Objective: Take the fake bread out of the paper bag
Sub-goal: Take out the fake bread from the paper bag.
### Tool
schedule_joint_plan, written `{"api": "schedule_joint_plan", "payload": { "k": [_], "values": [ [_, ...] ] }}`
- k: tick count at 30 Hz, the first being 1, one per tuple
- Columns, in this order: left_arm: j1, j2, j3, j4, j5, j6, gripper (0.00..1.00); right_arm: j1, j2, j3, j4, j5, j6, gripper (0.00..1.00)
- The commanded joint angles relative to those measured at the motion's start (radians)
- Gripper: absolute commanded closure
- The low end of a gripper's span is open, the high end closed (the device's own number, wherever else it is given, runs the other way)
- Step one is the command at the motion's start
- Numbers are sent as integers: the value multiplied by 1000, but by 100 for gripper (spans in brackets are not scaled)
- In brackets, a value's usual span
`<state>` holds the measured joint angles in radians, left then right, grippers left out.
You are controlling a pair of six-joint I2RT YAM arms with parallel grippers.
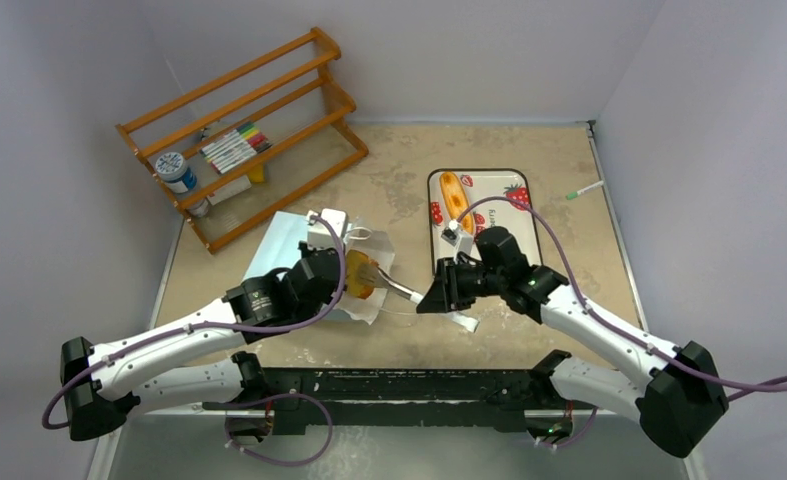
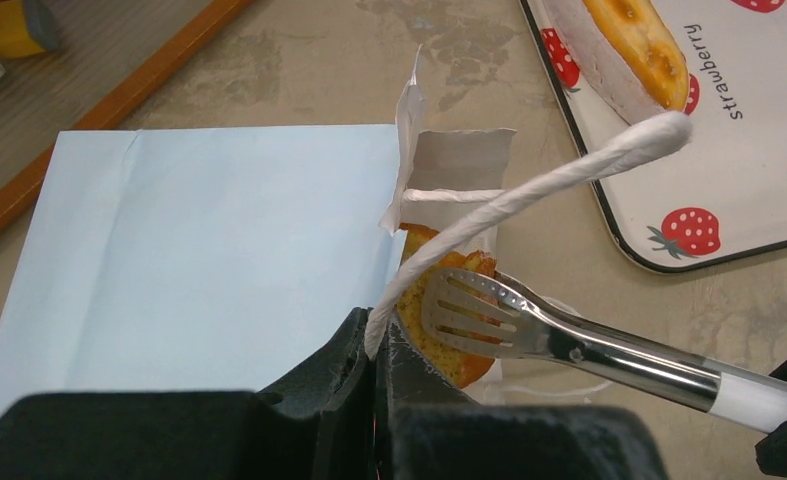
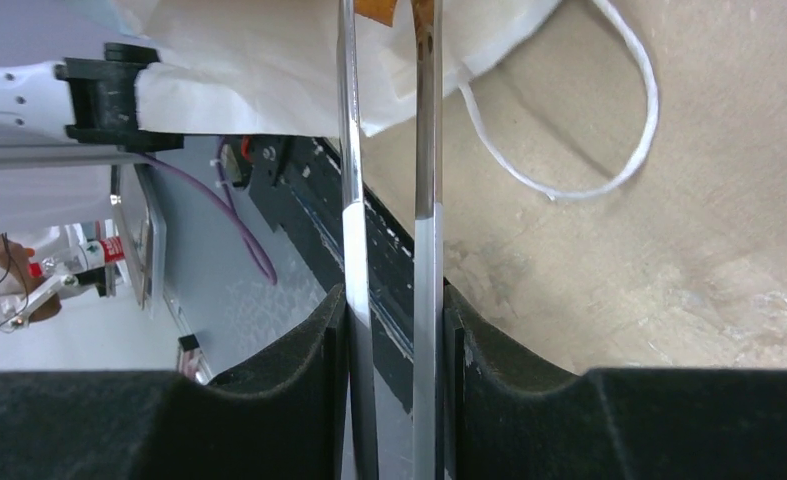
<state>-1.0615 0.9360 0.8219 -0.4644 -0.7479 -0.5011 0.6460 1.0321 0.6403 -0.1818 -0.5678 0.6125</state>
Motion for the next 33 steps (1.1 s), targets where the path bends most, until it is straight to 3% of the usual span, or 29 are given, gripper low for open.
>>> {"api": "schedule_joint_plan", "payload": {
  "k": [1, 11, 23, 33],
  "values": [
    [-1, -1, -7, 35, -29, -28, 100, 3, 25, -2, 17, -25, 4, 100],
    [-2, -17, -15, -21, -114, -58, 100, 2, -145, 40, -114, 44, 58, 100],
    [3, -39, -69, -38, -211, -124, 100, 2, -239, 112, -216, 126, 105, 100],
    [57, -61, -86, -40, -178, -118, 100, 2, -285, 194, -253, 287, 169, 100]
  ]
}}
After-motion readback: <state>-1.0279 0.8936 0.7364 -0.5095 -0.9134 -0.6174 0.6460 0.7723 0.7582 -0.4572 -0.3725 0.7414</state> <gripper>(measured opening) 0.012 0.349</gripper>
